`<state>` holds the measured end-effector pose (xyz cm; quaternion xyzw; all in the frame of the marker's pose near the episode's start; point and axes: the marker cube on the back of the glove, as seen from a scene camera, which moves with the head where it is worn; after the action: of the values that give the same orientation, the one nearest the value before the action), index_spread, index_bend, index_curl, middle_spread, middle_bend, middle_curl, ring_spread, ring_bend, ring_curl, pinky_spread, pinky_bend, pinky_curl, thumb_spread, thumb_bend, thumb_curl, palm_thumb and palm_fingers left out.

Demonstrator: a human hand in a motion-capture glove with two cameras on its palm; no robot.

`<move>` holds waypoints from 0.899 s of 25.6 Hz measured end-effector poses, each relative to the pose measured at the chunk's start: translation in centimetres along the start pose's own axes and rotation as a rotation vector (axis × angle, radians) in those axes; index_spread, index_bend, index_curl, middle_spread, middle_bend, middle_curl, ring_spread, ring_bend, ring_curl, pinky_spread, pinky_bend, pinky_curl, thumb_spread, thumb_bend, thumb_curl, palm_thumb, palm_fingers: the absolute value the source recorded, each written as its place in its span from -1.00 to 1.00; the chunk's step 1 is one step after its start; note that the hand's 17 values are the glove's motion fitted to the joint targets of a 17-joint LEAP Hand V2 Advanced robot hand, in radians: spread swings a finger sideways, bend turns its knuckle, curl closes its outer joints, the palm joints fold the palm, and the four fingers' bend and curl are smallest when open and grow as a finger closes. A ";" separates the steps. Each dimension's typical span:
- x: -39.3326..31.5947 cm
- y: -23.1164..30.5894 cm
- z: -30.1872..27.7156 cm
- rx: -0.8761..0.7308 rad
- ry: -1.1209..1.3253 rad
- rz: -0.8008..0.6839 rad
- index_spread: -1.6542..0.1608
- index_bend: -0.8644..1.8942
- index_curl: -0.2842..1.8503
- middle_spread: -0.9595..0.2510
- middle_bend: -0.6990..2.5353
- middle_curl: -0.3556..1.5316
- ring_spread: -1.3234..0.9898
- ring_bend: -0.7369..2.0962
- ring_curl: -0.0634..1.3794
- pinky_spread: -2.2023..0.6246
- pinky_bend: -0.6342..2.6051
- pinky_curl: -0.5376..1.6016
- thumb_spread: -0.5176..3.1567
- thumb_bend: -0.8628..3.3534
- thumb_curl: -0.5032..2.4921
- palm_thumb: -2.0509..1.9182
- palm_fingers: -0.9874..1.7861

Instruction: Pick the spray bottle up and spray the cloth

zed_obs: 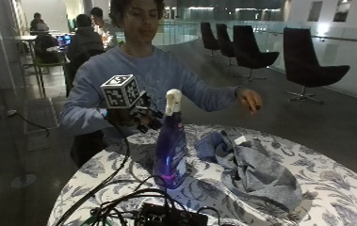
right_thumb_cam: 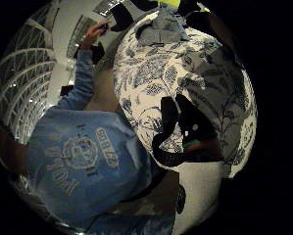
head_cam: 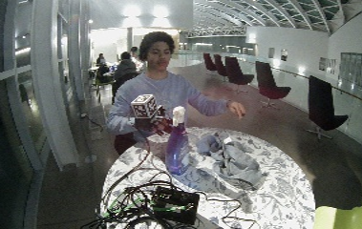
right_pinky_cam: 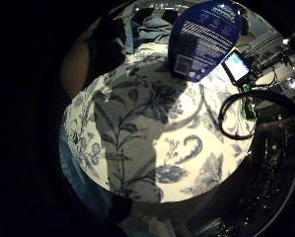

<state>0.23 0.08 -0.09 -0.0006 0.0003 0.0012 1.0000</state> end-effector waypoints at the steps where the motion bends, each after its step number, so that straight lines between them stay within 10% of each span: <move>1: 0.1 0.0 0.0 -0.001 -0.001 0.001 0.61 -0.22 -0.68 0.55 -0.35 -0.53 0.15 -0.28 -0.82 0.63 -0.40 -0.43 -0.50 -0.44 -0.60 0.28 0.19; 23: 1.6 -0.9 0.6 0.078 -0.161 0.082 0.41 -0.27 -0.51 0.53 -0.37 -0.34 0.16 -0.26 -0.60 0.71 -0.42 -0.27 -0.13 -0.47 -0.49 0.35 0.17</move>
<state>1.84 -0.80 0.54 0.0385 -0.0798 0.0421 0.9952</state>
